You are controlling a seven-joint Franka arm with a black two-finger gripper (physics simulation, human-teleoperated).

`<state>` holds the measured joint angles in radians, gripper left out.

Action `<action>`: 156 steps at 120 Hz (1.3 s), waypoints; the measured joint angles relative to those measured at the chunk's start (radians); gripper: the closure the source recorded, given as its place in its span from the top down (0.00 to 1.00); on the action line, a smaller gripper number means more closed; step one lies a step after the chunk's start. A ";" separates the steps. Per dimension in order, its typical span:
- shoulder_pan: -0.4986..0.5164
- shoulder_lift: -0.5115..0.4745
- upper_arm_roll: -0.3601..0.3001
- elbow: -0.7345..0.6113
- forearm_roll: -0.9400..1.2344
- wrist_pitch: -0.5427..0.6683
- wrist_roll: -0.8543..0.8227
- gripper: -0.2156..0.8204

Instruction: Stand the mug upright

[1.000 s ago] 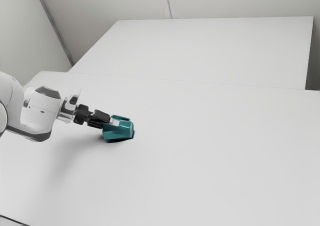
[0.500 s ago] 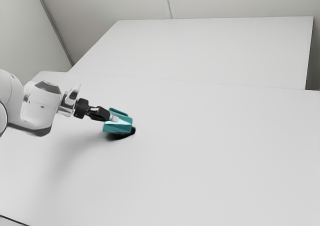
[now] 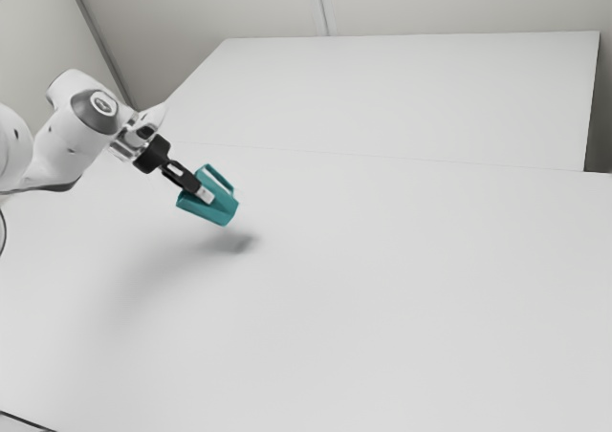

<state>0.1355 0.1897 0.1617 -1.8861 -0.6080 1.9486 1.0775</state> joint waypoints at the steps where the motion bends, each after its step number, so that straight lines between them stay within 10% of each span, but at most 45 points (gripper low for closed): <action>1: 0.000 -0.002 -0.002 0.002 0.011 -0.002 -0.005 0.03; 63: 0.000 -0.065 -0.190 0.019 0.494 -0.046 -0.392 0.03; 156: -0.002 -0.039 -0.330 -0.071 0.637 0.052 -0.852 0.04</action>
<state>0.1339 0.1510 -0.1681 -1.9572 0.0289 2.0003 0.2259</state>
